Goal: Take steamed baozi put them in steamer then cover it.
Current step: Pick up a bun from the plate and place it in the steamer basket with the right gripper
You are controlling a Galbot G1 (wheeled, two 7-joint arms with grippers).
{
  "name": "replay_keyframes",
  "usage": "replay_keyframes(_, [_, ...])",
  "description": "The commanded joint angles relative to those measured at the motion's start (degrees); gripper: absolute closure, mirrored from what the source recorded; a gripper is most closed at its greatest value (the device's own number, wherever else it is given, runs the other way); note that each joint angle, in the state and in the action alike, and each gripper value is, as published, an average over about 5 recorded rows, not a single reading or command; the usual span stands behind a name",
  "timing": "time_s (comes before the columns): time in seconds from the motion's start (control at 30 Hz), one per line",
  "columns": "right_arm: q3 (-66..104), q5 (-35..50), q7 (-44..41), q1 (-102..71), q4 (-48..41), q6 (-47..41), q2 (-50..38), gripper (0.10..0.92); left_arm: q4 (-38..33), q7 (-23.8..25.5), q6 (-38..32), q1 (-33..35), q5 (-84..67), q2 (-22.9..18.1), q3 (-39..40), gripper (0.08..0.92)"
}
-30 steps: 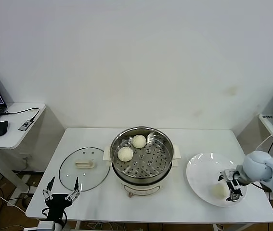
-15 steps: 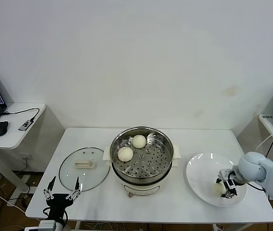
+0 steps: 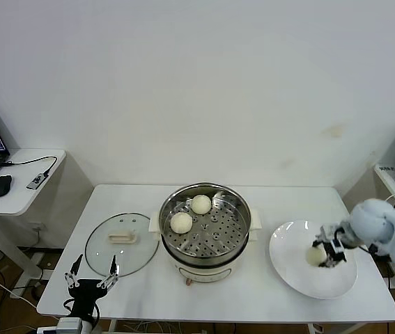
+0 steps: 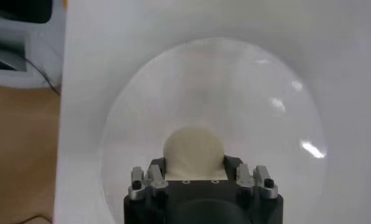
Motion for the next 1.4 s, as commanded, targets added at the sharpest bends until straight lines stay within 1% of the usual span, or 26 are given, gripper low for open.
replay_keyframes(0.03, [-3.0,8.7,-2.5,19.9,0.5,-0.8,1.0,0.431,-0.2,0.0,-0.1,0.1,-0.5,0.2,0.0,0.177])
replay_keyframes(0.17, [-7.0,12.9,-2.1,29.2,0.5,-1.6,4.3,0.431,-0.5,-0.1,0.2,0.3,-3.6,0.6,0.0,0.177])
replay_keyframes(0.33, [-13.2,17.7,-0.2,38.6,1.1,-1.8,11.5,0.429,-0.9,-0.4,0.6,0.4,-8.4,0.7,0.0,0.177])
replay_keyframes(0.53, [-18.1,23.4,2.1,40.6,3.0,0.2,20.2,0.423,-1.0,-0.2,0.4,0.8,-8.8,0.4,-0.2,0.177])
replay_keyframes(0.67, [-20.4,24.1,2.9,39.8,2.8,2.8,25.2,0.423,-1.2,0.0,0.5,0.9,-8.5,0.0,-0.4,0.177])
replay_keyframes(0.87, [-25.5,19.9,2.2,38.5,1.6,9.5,30.5,0.423,-1.1,0.0,0.4,0.9,-8.0,-0.9,-0.6,0.177])
replay_keyframes(1.13, [-30.0,7.8,2.0,35.8,-2.1,19.3,35.3,0.423,-1.0,0.0,0.3,1.0,-8.0,-1.5,-1.9,0.177])
replay_keyframes(1.4, [-31.0,2.0,1.7,32.7,-4.4,25.1,38.8,0.42,-0.3,-0.2,-0.1,1.0,-7.9,-1.6,-2.4,0.177])
